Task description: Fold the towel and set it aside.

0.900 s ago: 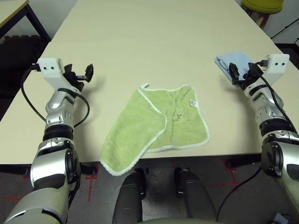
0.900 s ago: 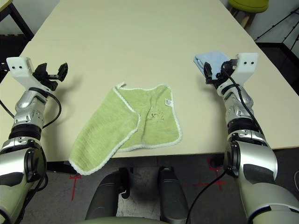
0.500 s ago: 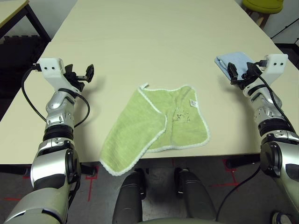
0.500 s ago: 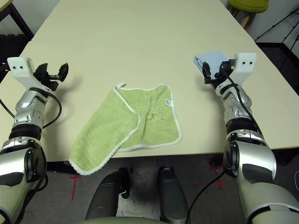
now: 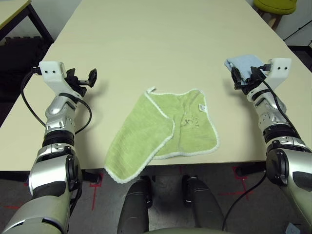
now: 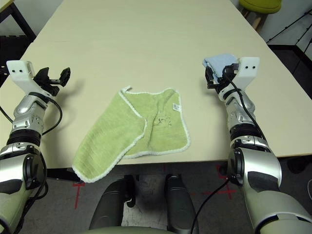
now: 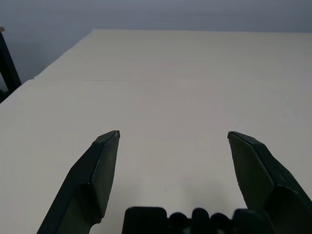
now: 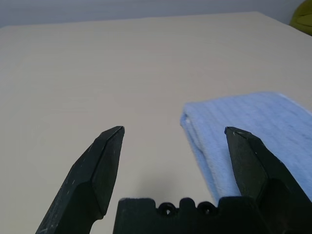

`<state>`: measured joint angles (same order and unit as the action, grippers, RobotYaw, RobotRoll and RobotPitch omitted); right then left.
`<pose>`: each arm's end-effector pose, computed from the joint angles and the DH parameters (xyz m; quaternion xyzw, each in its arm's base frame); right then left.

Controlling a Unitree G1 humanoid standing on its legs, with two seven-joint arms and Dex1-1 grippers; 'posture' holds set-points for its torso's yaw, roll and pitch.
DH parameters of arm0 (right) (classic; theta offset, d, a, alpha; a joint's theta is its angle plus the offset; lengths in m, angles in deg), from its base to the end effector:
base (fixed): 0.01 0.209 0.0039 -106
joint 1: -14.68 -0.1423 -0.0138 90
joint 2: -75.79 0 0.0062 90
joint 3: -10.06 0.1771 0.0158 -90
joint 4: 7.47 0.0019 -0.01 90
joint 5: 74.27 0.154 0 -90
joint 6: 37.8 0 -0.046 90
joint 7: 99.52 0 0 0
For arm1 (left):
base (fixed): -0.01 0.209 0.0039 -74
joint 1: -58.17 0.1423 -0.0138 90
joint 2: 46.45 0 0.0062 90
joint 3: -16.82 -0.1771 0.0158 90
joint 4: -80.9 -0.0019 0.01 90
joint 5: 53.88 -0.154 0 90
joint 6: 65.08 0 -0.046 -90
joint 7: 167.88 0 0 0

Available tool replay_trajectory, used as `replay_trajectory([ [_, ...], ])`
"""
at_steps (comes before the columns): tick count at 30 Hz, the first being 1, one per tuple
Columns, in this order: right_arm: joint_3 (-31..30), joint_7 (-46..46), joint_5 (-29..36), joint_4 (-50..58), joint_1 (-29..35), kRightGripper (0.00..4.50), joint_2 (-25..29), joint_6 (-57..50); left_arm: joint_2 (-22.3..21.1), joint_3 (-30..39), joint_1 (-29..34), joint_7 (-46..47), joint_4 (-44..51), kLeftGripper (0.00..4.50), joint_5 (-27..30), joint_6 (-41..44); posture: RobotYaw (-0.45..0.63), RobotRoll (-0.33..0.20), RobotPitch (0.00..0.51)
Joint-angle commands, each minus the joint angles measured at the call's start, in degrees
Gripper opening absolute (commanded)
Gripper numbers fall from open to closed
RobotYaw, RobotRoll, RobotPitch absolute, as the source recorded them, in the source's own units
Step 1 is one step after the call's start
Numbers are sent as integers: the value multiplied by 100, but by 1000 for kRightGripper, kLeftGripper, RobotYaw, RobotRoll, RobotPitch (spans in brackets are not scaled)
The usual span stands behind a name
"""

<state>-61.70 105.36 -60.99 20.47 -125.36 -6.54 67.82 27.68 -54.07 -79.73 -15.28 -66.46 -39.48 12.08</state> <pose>0.3432 -0.2661 0.1300 0.0299 -0.0891 0.0454 0.9945 0.3268 0.3119 0.1559 0.0158 -0.1073 -0.0177 0.9939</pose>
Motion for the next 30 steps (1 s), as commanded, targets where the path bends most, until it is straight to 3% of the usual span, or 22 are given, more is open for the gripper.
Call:
replay_trajectory([
  [1,25,108,11,47,78,4470,163,27,88,-67,-1,-704,119,4500,181,209,11,0,177],
  [7,16,351,27,137,47,4470,323,-26,-148,-524,-2,-3531,642,4500,579,1132,-3,0,185],
  [14,-211,949,-80,297,-20,4470,435,-212,-640,-1144,-161,-5379,612,4500,329,1227,-4,0,191],
  [23,-836,2014,-405,304,-525,4470,656,-772,-798,-1393,-50,-5832,517,4500,-35,295,3,0,192],
  [30,-1558,3174,-897,13,-1098,4470,904,-1539,-799,-1367,-16,-5967,509,4500,29,285,5,0,196],
])
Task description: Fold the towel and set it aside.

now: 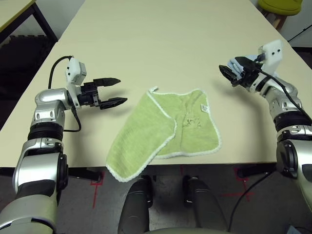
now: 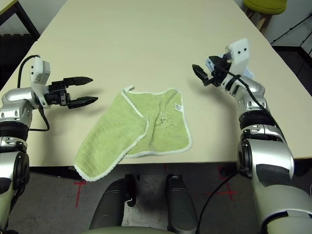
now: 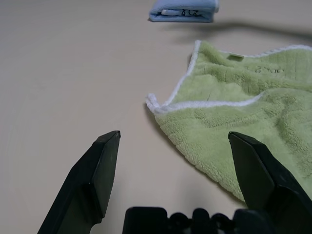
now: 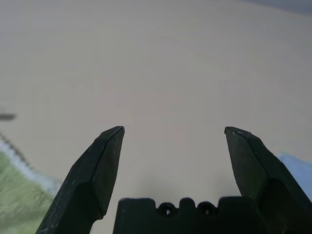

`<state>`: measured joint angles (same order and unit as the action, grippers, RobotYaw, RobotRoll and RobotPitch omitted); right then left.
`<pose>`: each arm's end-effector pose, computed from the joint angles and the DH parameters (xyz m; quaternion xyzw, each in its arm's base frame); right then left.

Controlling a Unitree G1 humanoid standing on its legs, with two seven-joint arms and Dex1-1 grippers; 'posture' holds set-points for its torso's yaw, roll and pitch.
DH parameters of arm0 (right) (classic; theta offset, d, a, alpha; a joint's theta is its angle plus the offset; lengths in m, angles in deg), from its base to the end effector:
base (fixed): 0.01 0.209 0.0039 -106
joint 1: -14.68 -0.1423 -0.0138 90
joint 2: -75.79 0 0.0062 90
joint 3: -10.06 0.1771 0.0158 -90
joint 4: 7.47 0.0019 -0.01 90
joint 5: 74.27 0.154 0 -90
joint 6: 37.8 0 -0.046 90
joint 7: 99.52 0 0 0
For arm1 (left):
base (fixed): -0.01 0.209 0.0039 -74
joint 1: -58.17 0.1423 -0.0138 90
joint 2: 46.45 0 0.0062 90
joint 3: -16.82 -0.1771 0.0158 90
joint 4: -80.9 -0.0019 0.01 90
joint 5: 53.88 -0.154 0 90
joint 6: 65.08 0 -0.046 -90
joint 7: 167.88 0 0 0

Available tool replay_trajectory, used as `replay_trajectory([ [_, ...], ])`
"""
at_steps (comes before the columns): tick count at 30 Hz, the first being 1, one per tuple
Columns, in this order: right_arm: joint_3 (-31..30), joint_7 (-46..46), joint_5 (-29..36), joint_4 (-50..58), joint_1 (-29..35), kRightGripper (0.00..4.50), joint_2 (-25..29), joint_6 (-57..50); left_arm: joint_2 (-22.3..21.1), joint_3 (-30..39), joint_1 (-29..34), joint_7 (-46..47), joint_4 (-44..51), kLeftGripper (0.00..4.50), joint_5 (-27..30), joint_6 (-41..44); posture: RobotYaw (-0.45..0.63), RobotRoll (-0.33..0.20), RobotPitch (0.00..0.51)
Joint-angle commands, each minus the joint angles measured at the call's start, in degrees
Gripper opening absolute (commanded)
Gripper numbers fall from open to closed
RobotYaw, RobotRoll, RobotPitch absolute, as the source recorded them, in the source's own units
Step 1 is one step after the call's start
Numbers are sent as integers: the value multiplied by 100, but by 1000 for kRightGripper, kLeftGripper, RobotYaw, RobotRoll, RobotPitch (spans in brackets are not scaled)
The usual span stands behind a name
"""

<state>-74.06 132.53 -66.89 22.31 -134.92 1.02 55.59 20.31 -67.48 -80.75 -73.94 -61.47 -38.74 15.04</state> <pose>0.3609 -0.2676 0.1981 -0.1163 -0.0088 0.3116 0.9430 0.3288 0.3140 0.1902 0.1612 -0.0074 -0.5343 0.8298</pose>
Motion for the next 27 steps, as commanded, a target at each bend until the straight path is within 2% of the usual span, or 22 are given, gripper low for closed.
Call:
replay_trajectory([
  [1,-436,551,-413,-229,-231,4470,174,-367,-56,-25,93,-103,26,4500,-39,9,5,0,196],
  [5,-762,791,-730,-397,-452,4470,185,-578,-7,-4,118,-58,105,4500,6,113,6,0,199],
  [14,-1411,1051,-1401,-561,-512,4470,96,-696,71,-17,129,-30,344,4500,69,340,14,0,203],
  [27,-1602,701,-1820,-889,-687,4470,-410,-715,87,-6,233,-9,535,4500,74,536,19,0,207],
])
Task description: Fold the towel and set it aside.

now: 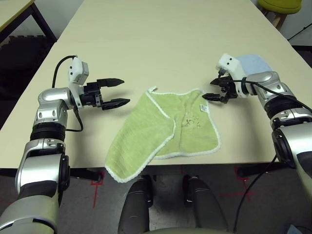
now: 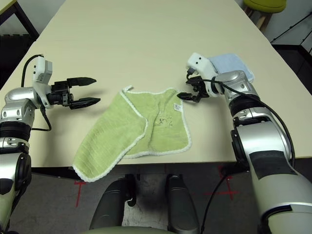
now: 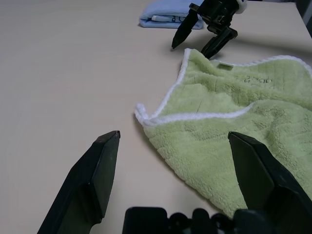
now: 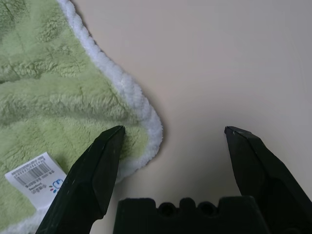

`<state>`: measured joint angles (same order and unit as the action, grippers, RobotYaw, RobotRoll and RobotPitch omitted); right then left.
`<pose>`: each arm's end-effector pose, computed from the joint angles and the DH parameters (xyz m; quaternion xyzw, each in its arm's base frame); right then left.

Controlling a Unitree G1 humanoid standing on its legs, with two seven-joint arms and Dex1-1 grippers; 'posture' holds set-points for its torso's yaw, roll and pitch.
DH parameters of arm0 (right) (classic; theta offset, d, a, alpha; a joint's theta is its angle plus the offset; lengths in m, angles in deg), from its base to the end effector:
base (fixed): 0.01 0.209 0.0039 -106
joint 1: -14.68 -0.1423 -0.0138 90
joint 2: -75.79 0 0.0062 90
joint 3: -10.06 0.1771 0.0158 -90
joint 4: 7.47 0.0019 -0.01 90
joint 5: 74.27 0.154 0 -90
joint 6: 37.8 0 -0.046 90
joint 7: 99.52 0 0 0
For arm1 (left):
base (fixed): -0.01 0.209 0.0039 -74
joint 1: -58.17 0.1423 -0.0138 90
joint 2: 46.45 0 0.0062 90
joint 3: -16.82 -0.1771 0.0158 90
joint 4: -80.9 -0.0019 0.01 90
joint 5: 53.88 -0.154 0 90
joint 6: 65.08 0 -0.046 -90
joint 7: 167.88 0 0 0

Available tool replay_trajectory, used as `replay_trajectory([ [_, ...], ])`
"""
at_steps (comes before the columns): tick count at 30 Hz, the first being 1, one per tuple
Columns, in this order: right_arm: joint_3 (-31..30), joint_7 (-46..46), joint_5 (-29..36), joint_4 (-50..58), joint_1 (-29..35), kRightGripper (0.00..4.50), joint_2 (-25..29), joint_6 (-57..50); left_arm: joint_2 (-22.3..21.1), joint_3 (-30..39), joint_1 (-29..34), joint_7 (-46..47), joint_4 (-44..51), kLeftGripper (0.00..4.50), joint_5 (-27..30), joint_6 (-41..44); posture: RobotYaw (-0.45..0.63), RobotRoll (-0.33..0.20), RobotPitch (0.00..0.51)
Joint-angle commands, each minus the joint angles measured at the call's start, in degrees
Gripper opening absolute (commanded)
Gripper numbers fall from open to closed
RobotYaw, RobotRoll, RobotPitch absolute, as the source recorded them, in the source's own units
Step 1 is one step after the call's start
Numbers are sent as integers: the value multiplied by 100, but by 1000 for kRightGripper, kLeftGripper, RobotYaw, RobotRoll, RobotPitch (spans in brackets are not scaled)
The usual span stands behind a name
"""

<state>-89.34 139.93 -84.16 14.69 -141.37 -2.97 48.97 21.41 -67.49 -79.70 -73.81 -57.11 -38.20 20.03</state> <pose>0.3783 -0.2233 0.1899 -0.2640 0.2047 0.4068 0.8503 0.3307 0.3051 0.1909 0.1411 -0.0018 -0.5473 0.8250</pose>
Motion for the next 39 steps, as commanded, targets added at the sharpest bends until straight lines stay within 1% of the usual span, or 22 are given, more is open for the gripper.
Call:
replay_trajectory([
  [1,-87,-46,-119,-132,-42,4470,-12,-58,-30,-1,142,-26,105,4500,22,40,20,0,208],
  [6,-126,6,-168,-163,-21,4470,-33,-118,-70,10,194,-49,118,4500,23,31,20,0,208],
  [9,-158,44,-176,-173,0,3909,-85,-152,-64,36,188,-12,122,4500,52,85,18,0,209],
  [12,-169,120,-161,-187,-7,2909,-131,-180,-58,33,170,-12,122,4500,54,112,18,0,209],
  [13,-168,145,-157,-187,-17,2476,-138,-191,-60,20,168,-27,119,4500,40,97,18,0,209],
  [15,-156,188,-146,-179,-46,1907,-140,-210,-57,9,166,-33,130,4500,32,100,16,0,208],
  [16,-145,220,-133,-170,-61,1487,-133,-222,-57,2,165,-40,130,4500,28,104,16,0,207],
  [20,21,247,21,-125,-130,165,-68,-303,-72,-29,170,-92,118,4500,12,154,12,0,202],
  [21,76,242,73,-117,-148,73,-54,-330,-72,-31,168,-95,113,4500,11,163,11,0,202],
  [23,318,154,299,-63,-191,73,-49,-308,-66,-27,158,-76,91,4500,3,179,9,0,198],
  [26,773,205,744,125,-208,73,-108,-2,-53,-4,146,33,71,4500,-9,230,6,0,196],
  [29,1009,166,975,251,-197,73,-163,252,-32,-29,143,183,112,4500,-50,316,5,0,193],
  [33,1408,-35,1418,583,-277,73,-358,796,161,-27,169,334,664,4500,202,1065,4,0,188],
  [37,1616,-198,1645,747,-670,73,-538,1364,296,-8,129,508,906,4500,258,1321,1,0,186],
  [39,1661,-329,1683,726,-982,73,-578,1619,331,-19,102,546,949,4500,264,1366,-3,0,183],
])
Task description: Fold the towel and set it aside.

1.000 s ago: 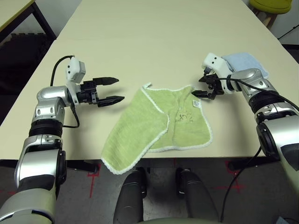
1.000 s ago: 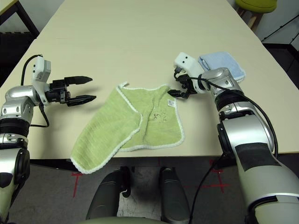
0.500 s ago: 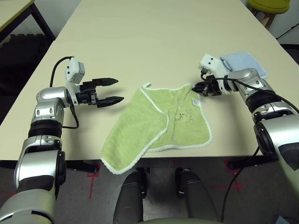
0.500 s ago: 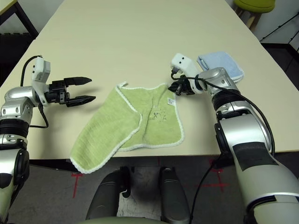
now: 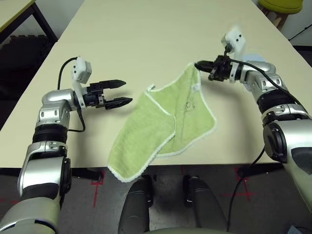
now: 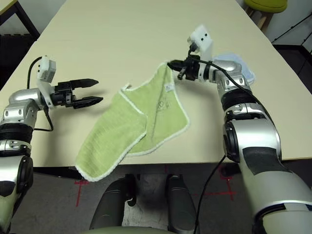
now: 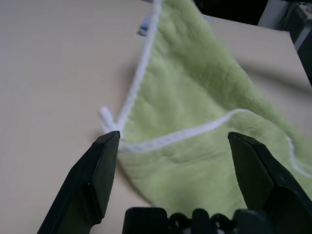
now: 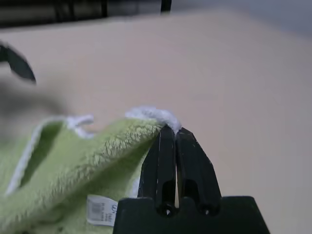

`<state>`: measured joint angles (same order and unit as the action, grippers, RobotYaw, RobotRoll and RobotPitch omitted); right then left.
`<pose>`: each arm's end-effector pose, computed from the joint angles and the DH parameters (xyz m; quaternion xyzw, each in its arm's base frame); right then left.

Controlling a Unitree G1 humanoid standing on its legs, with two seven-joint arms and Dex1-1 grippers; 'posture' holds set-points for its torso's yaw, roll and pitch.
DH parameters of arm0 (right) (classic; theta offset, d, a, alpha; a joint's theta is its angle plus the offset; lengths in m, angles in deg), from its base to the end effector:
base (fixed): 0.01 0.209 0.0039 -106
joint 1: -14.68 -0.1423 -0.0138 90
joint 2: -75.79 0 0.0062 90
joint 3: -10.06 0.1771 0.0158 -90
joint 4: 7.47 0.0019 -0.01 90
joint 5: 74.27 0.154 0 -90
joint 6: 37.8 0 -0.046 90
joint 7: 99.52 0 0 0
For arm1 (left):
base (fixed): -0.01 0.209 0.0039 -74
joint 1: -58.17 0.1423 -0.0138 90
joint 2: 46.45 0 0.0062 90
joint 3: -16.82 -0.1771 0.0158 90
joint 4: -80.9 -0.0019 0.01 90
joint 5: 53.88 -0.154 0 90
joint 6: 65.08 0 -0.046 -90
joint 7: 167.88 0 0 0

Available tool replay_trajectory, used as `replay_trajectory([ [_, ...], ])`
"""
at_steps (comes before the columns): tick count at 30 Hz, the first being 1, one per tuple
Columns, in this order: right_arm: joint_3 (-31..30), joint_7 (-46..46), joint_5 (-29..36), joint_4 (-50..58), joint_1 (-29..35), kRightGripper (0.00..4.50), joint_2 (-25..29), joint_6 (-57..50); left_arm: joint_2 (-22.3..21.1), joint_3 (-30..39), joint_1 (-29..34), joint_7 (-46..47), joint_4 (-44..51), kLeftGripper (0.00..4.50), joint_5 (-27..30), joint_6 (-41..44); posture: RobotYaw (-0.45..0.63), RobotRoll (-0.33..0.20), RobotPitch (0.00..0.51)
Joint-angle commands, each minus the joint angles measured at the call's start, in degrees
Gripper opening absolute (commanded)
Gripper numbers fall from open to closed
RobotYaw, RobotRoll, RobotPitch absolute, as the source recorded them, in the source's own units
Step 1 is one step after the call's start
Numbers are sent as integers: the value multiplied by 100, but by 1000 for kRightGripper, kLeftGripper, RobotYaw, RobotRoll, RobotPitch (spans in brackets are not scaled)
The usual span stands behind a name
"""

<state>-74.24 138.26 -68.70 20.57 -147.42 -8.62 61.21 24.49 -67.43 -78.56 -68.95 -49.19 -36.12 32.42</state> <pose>0.3836 -0.1915 0.2525 -0.1450 -0.1239 0.4380 0.8785 0.3354 0.2829 0.1907 0.0746 0.0093 -0.5451 0.8350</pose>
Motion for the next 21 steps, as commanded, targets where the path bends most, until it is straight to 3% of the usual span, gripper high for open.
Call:
replay_trajectory([
  [1,147,-233,128,114,-523,73,-18,540,40,-32,-25,77,179,4500,58,143,-3,0,185],
  [11,501,-875,350,-247,-1902,73,65,1471,279,64,-122,419,375,4500,229,401,-2,0,191],
  [16,366,-724,274,-297,-1752,73,-59,1412,513,136,-250,871,518,4500,319,551,7,0,186],
  [21,463,-1324,199,-450,-2166,73,40,1605,687,239,-323,1274,902,4500,538,991,11,0,185],
])
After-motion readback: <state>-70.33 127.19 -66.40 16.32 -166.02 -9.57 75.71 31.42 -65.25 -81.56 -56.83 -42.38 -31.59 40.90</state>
